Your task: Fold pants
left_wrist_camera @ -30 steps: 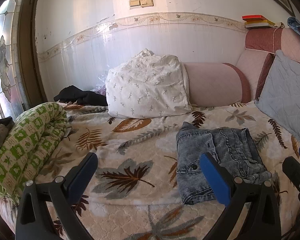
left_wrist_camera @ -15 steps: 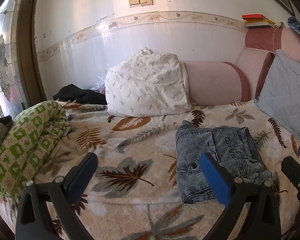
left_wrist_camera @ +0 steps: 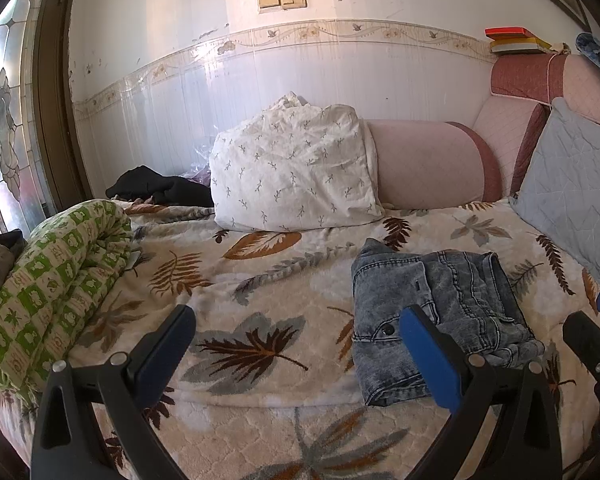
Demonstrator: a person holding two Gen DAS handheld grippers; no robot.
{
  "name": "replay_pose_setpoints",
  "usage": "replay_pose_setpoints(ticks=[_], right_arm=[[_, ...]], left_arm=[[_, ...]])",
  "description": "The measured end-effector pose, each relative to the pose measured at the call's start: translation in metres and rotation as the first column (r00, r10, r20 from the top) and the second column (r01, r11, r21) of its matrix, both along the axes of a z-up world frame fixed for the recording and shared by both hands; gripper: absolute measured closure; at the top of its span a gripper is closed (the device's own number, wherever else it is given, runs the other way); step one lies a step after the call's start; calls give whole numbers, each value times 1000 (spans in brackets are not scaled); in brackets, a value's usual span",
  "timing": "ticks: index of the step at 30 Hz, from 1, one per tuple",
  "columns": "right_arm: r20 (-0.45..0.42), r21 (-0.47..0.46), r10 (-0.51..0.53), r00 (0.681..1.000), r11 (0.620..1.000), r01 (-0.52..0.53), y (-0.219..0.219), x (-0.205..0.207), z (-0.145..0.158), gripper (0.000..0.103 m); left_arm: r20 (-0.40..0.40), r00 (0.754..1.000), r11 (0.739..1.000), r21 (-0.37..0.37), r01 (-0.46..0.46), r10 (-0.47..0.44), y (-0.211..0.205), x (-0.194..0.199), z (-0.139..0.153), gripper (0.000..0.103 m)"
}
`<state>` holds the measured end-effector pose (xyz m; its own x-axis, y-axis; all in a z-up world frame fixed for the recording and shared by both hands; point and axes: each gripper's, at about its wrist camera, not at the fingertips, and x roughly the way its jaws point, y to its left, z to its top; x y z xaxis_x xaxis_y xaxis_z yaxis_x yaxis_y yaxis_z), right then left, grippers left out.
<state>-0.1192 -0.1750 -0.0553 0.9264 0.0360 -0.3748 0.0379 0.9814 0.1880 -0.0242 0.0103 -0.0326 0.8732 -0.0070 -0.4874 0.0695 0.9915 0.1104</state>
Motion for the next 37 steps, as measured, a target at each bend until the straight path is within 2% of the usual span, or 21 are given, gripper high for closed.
replay_pose_setpoints(ticks=[37], right_arm=[[-4, -1, 0, 1000, 1000, 0, 0, 0, 0, 13]], left_arm=[[-5, 1000, 1000, -19, -2, 2, -1, -1, -3, 0]])
